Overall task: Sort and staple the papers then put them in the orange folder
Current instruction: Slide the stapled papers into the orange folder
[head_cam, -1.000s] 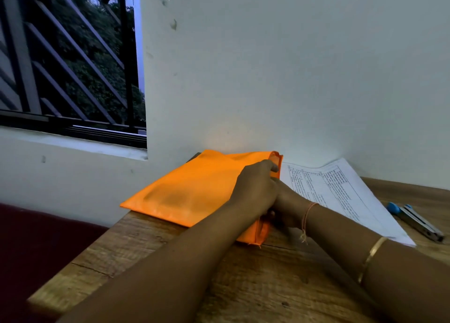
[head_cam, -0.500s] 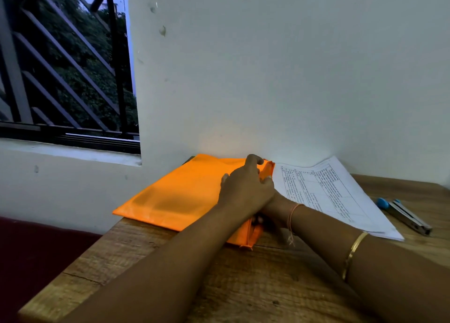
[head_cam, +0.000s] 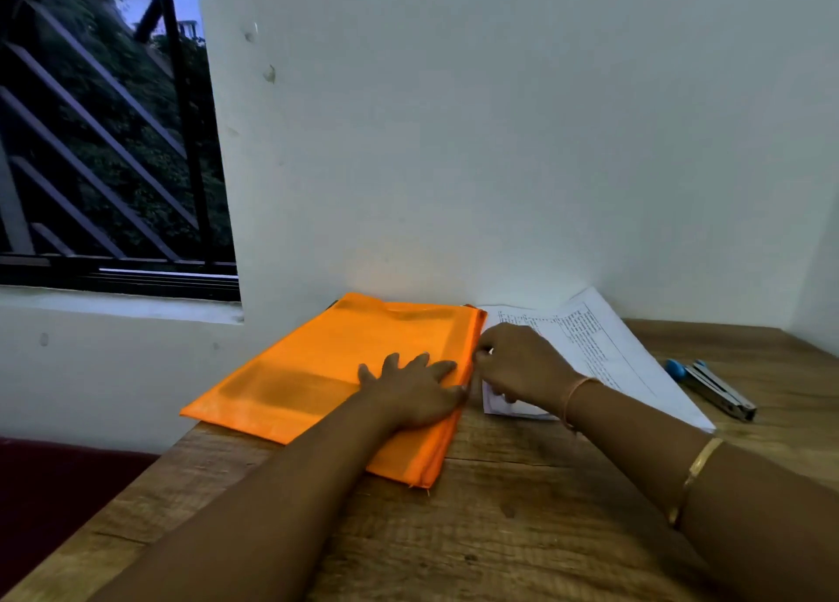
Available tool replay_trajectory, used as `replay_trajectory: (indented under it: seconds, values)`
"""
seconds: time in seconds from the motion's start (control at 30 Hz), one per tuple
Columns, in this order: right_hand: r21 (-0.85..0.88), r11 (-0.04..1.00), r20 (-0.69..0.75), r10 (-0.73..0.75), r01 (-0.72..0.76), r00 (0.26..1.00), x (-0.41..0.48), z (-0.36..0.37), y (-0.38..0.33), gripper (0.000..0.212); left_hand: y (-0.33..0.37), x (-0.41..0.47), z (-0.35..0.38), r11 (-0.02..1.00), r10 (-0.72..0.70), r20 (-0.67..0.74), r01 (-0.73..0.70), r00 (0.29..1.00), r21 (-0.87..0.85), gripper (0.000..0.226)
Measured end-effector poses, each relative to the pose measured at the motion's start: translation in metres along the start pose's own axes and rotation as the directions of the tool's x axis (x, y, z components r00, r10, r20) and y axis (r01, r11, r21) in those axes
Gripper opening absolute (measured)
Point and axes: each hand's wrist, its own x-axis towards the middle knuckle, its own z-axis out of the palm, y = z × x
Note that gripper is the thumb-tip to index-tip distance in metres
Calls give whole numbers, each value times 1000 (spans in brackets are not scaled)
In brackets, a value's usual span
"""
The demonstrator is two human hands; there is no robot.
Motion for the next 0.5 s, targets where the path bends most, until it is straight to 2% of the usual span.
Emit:
replay_trajectory:
  seconds: [0.1,0.27,0.4,0.5]
  values:
    - [117,992,-82,64,-54,995,-10,-10,20,26,2,-1,5,996,0,64,-6,998,91,63]
    - [85,991,-183,121,-106,976,-18,-24,58,22,9,-3,8,992,-43,36,38,998,119,58]
    - [52,985,-142,173,-167,975,-20,-31,86,43,16,-4,10,990,-81,32,76,996,120,57]
    - [-92,969,-95,219,-228,971,-18,-30,102,50,20,-4,10,989,-100,34,96,994,111,58]
